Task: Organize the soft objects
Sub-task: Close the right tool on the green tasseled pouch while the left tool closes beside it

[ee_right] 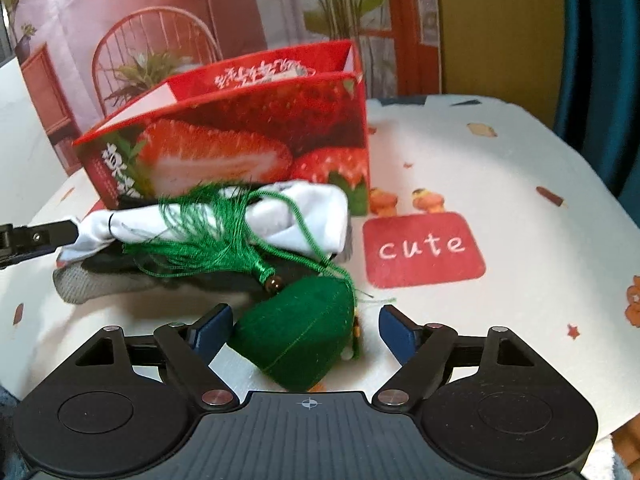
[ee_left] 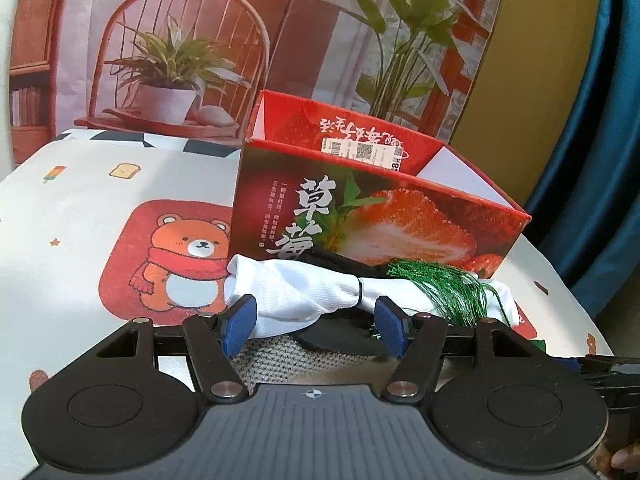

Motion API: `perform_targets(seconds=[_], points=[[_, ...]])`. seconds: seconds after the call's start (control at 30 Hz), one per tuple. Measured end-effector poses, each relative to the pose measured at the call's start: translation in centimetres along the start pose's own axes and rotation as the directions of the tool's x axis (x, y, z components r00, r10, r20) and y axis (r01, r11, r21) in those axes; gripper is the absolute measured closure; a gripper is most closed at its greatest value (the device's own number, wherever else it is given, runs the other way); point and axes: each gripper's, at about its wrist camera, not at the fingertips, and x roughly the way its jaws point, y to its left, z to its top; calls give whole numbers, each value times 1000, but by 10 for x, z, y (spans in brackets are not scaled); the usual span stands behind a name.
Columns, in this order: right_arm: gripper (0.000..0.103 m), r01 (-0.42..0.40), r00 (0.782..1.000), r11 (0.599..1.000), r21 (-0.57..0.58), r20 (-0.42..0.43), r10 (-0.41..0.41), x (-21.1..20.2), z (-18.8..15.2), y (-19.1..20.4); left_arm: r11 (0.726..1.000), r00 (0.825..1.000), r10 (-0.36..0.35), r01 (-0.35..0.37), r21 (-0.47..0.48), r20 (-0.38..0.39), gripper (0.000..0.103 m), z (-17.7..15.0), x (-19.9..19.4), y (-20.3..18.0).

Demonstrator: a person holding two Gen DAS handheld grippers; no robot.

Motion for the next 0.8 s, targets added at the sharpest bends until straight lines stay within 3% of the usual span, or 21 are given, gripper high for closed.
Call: perform_targets(seconds=[0.2,0.3,0.4,0.8], points=[[29,-38,999,999,-31,-32,37,3,0,7,1000,1000,-6,6,1,-5,36,-1,1,0],[39,-37,999,999,-21,-22,36,1,2,5,1000,1000,-8,8,0,-7,36,-1,2,0],[41,-47,999,999,-18,-14,47,-1,2,3,1000,1000,-11,11,3,-11,36,-2,3,-1],[44,-27,985,995,-101,169,44,-26,17,15,1000,999,-20,20,-10,-38,36,-5,9,1]])
